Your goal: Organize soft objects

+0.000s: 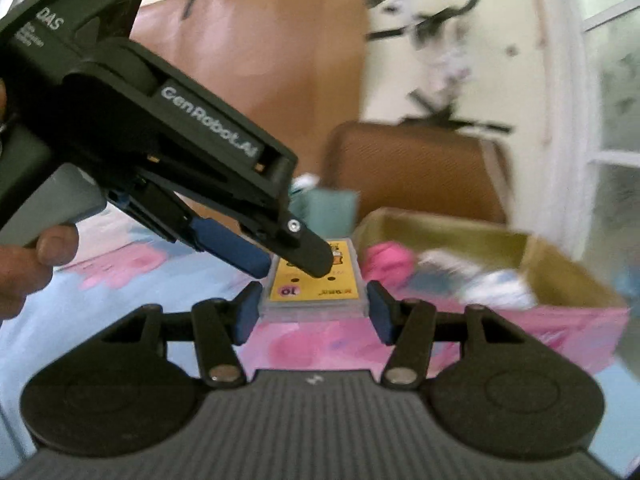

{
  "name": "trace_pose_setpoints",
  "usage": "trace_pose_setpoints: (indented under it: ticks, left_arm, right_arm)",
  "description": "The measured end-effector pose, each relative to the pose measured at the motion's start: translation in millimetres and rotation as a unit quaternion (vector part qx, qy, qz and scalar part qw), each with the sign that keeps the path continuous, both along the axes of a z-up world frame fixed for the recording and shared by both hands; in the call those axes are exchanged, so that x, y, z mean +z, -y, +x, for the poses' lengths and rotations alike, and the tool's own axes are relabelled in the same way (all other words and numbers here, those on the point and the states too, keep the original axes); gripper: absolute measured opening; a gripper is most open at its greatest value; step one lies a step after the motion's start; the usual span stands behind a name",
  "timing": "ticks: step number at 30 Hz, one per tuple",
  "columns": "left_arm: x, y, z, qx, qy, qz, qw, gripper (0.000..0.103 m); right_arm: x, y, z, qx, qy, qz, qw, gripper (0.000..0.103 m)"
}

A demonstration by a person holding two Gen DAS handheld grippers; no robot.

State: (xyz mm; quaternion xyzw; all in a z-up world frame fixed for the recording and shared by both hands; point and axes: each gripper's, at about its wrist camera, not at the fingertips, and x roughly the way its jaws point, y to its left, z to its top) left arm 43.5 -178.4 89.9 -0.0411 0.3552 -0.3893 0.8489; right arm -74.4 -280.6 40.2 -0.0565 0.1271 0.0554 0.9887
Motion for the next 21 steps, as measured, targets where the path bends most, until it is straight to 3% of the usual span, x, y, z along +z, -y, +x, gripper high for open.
trace_pose_setpoints:
  ticks: [3,7,8,10,13,16,21]
  left_arm:
    - [6,40,13,-0.018,0.027,0.006,0.9995,0.058]
    - [3,89,39,-0.044,0.033,0.010,0.9984,0.066]
    - [1,100,45,-0.039,0.041,0.019,0.9982,0.073]
    - [-3,115,53,-0.008,0.062,0.048,0.9969,0.077]
    - [-6,112,58,0.021,0.063,0.057,0.9961,0.078]
    - [-8,99,52,0.036,0.079,0.061,0.9944,0.088]
    - [-9,75,35,0.070,0.094,0.087,0.9892,0.092]
  right_arm:
    - [5,26,16,-0.032,0.015,0.004,0.999,0.059]
    - [2,58,51,-0.075,0.021,0.007,0.997,0.059]
    - [-1,65,64,-0.090,0.024,0.008,0.996,0.059]
    - [-7,76,84,-0.128,0.025,-0.002,0.991,0.064]
    - [-13,89,98,-0.141,0.005,0.001,0.990,0.065]
    - [-15,93,82,-0.130,0.011,0.023,0.991,0.065]
    - [-16,86,60,-0.122,0.024,0.037,0.992,0.065]
